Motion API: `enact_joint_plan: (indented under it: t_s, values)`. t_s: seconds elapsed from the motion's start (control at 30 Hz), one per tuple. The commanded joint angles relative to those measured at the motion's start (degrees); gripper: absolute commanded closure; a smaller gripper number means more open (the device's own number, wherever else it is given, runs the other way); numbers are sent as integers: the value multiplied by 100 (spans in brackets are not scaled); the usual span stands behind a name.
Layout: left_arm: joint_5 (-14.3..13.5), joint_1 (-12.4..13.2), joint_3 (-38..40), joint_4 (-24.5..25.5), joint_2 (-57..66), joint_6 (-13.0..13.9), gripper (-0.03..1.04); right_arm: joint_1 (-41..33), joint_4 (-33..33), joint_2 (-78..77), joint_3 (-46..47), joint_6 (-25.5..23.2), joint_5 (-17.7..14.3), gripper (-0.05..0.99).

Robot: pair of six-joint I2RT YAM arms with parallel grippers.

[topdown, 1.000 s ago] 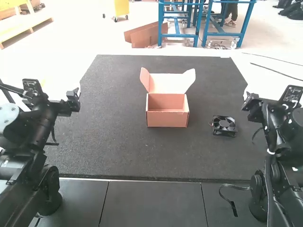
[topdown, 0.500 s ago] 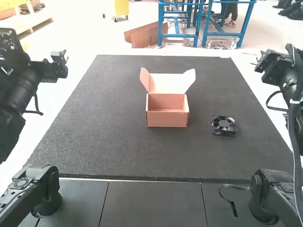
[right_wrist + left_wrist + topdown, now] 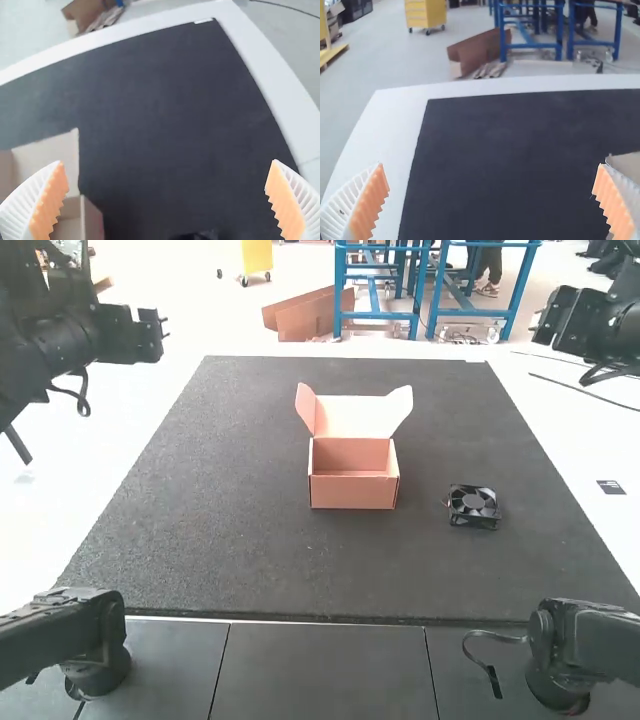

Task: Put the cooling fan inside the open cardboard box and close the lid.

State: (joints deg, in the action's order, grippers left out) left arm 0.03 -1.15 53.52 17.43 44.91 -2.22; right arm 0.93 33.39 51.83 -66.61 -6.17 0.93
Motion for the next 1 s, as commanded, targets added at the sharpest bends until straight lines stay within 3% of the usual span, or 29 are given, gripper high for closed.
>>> enact_joint_plan:
  t_s: [0.0,0.2,0.43,0.73,0.97]
  values:
    - [129,-87,449,243,238,-51,5,-119,300,222,-388,530,21,3]
    - [208,-457,590,648,414,-51,5,-119,994,644,-669,547,-14,3]
    - [190,-1274,695,1025,510,-51,5,-110,1952,1215,-819,530,-14,3]
    - [252,-2214,730,1667,607,-156,4,-93,2357,1980,-871,697,-49,4]
    - [225,-2689,801,1983,607,-191,4,338,2225,2533,-722,864,-75,4]
